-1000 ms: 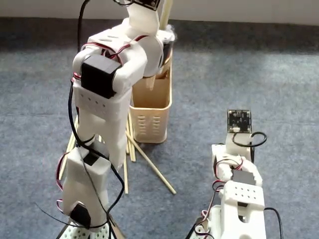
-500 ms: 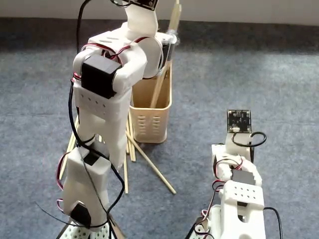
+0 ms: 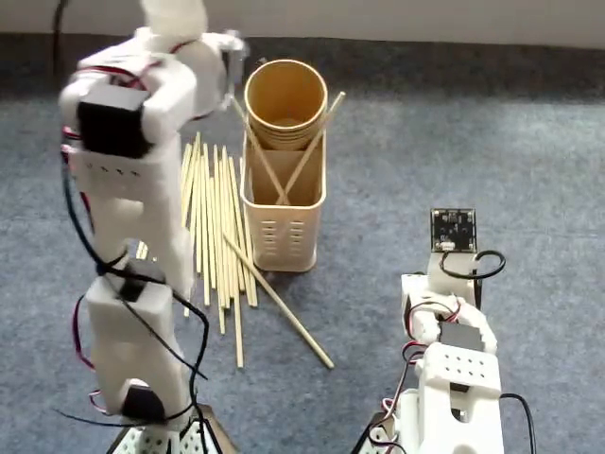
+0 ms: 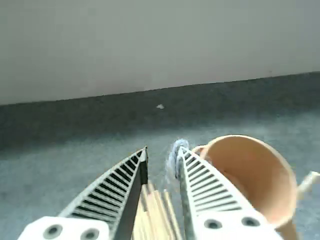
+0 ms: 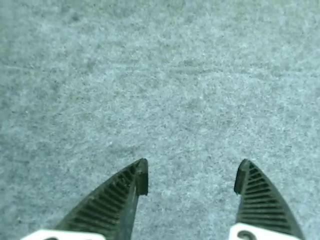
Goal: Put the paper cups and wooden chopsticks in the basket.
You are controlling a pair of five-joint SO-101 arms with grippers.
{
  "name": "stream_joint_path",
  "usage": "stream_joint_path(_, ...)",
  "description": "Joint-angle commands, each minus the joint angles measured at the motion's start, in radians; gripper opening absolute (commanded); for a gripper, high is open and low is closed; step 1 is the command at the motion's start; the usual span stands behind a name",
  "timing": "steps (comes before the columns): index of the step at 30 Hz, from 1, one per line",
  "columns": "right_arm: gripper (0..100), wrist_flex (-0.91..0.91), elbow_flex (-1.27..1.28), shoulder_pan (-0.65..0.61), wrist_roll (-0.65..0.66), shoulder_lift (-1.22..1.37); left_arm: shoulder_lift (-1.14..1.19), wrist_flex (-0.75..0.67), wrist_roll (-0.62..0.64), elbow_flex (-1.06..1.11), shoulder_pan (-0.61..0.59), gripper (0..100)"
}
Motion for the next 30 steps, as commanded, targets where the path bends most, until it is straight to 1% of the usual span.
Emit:
stream_joint_path(1, 27.8, -0.019, -0.002, -0.008, 0.008, -0.015, -0.05, 0.003, -0.008, 0.13, -0.298, 12)
stream_joint_path(4, 27.8, -0.019, -0.002, -0.008, 0.008, -0.015, -0.048, 0.003, -0.012, 0.297, -0.415, 12)
stream_joint_path(5, 27.8, -0.019, -0.002, -0.008, 0.008, -0.015, -0.048, 0.003, -0.043, 0.363, -0.443, 12)
stream_joint_path(6, 27.8, -0.019, -0.002, -0.008, 0.008, -0.015, -0.053, 0.003, -0.104, 0.429, -0.467, 12)
stream_joint_path(8, 27.8, -0.019, -0.002, -0.008, 0.008, -0.013, -0.053, 0.003, -0.27, 0.567, -0.495, 12)
stream_joint_path(11, 27.8, -0.019, -0.002, -0.008, 0.008, -0.013, -0.048, 0.003, -0.503, 0.809, -0.489, 12)
stream_joint_path(13, 27.8, -0.019, -0.002, -0.008, 0.008, -0.013, -0.047, -0.003, -0.64, 0.952, -0.464, 17)
stream_joint_path(14, 27.8, -0.019, -0.002, -0.008, 0.008, -0.013, -0.045, -0.005, -0.68, 1.012, -0.453, 20)
stream_joint_path(15, 27.8, -0.019, -0.002, -0.008, 0.008, -0.013, -0.045, -0.014, -0.698, 1.059, -0.443, 23)
stream_joint_path(17, 27.8, -0.019, -0.002, -0.008, 0.008, -0.013, -0.047, -0.094, -0.71, 1.136, -0.418, 26)
stream_joint_path(20, 27.8, -0.019, -0.002, -0.008, 0.008, -0.013, -0.047, -0.201, -0.707, 1.204, -0.386, 24)
stream_joint_path(27, 27.8, -0.019, -0.002, -0.008, 0.009, -0.016, -0.045, -0.359, -0.704, 1.366, -0.308, 23)
stream_joint_path(30, 27.8, -0.019, -0.001, -0.008, 0.009, -0.016, -0.045, -0.442, -0.657, 1.411, -0.303, 23)
